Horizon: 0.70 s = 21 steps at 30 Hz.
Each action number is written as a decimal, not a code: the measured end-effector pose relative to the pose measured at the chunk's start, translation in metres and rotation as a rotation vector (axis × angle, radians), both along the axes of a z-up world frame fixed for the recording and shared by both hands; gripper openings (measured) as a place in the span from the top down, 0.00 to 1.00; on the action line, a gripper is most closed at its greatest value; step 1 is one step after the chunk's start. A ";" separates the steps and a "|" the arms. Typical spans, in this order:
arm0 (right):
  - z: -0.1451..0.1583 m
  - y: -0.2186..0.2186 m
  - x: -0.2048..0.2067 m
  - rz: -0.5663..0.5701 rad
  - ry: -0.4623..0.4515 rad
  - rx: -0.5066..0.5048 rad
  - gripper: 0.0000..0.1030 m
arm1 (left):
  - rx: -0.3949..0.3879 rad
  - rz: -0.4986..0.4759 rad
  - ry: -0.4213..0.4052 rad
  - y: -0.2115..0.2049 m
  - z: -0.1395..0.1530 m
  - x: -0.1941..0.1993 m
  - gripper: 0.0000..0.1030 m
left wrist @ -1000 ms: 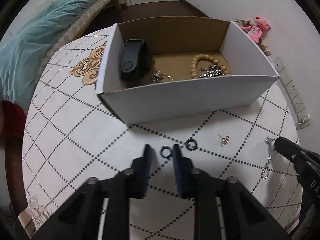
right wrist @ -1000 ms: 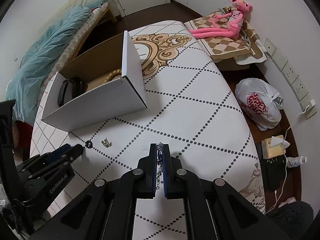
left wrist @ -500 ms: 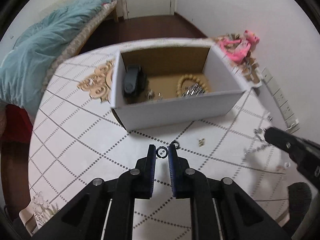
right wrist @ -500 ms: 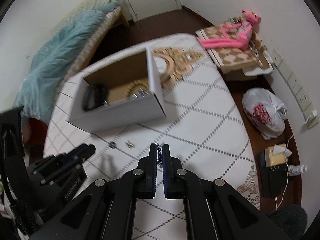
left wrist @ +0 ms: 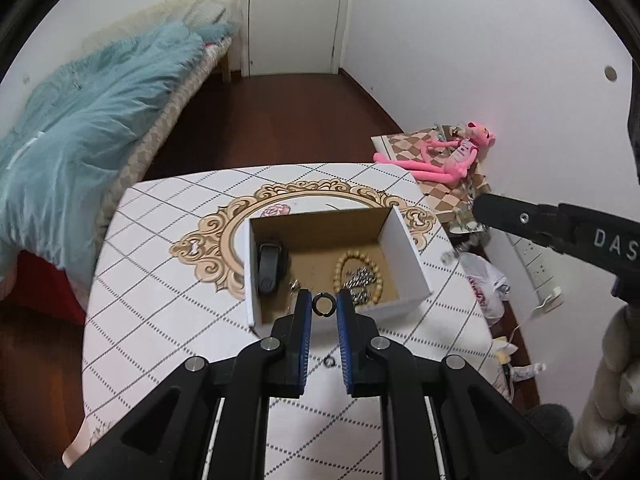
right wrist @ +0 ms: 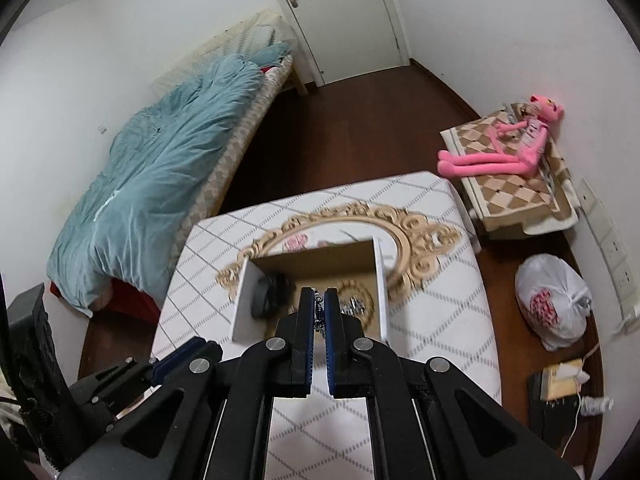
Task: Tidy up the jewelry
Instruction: 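Carry the ring and chain into the box and open both tools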
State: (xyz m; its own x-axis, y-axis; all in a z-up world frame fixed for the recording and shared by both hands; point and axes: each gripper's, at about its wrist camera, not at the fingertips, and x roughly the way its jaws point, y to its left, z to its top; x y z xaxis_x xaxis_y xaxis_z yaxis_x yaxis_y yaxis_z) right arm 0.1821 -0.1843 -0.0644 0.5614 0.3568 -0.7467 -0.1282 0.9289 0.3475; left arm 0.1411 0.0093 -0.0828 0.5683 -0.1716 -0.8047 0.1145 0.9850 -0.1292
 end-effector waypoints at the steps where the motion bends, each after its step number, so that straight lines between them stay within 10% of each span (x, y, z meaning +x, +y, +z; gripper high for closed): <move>1: -0.001 0.001 0.008 0.005 0.010 0.001 0.95 | -0.006 0.000 0.008 0.001 0.000 0.005 0.90; 18: -0.090 0.021 0.131 0.073 0.305 -0.087 0.94 | -0.058 0.005 0.276 0.009 -0.051 0.116 0.88; 21: -0.094 0.020 0.136 0.078 0.325 -0.090 0.93 | -0.043 0.027 0.268 0.014 -0.048 0.123 0.59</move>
State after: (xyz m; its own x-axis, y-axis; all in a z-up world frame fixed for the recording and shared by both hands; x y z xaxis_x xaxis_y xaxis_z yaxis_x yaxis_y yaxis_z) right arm 0.3184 -0.1643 -0.1586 0.2629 0.3136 -0.9124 -0.0966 0.9495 0.2986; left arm 0.2639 0.0233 -0.1306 0.3404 -0.1965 -0.9195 0.0439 0.9802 -0.1932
